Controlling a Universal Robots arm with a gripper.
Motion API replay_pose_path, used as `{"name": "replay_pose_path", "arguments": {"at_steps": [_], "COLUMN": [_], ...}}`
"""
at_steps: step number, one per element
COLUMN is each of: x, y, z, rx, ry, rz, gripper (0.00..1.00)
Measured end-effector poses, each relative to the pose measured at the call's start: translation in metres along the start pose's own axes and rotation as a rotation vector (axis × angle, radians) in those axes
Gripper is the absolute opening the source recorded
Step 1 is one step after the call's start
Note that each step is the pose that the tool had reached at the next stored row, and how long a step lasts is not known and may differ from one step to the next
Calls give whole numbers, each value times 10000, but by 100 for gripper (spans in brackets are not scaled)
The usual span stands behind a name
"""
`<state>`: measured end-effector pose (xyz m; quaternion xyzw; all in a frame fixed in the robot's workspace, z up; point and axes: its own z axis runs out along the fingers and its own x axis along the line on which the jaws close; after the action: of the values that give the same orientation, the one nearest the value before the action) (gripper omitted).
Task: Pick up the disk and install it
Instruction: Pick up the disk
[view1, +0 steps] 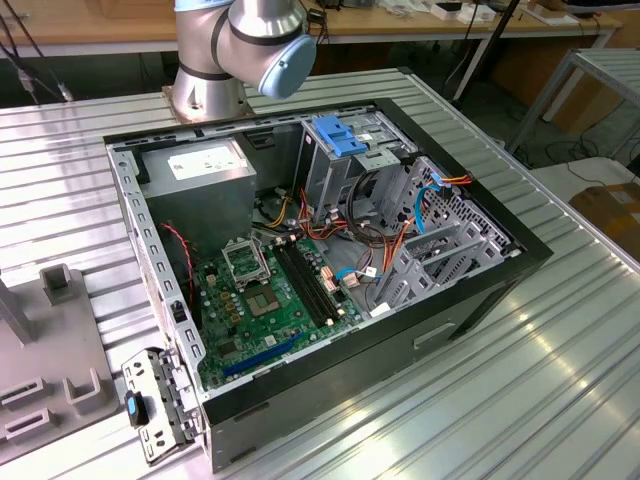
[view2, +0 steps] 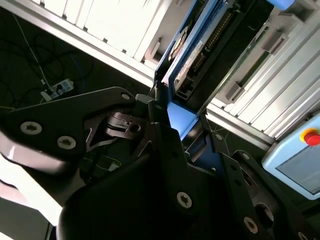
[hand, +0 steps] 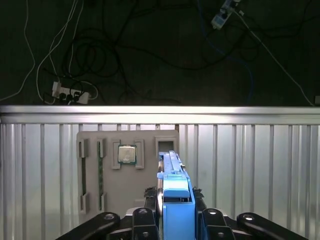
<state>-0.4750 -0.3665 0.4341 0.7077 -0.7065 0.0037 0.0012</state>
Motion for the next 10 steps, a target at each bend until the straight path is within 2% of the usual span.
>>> {"name": "replay_pose_path", "arguments": {"at_steps": [6,9,10], "x": [1,2,3], "y": [0,-1,-1], "z": [-182,-343,-375], "rx": [13,28,31], "ry": [0,1,1], "rz": [25,51,56], "gripper": [37,37,37]}}
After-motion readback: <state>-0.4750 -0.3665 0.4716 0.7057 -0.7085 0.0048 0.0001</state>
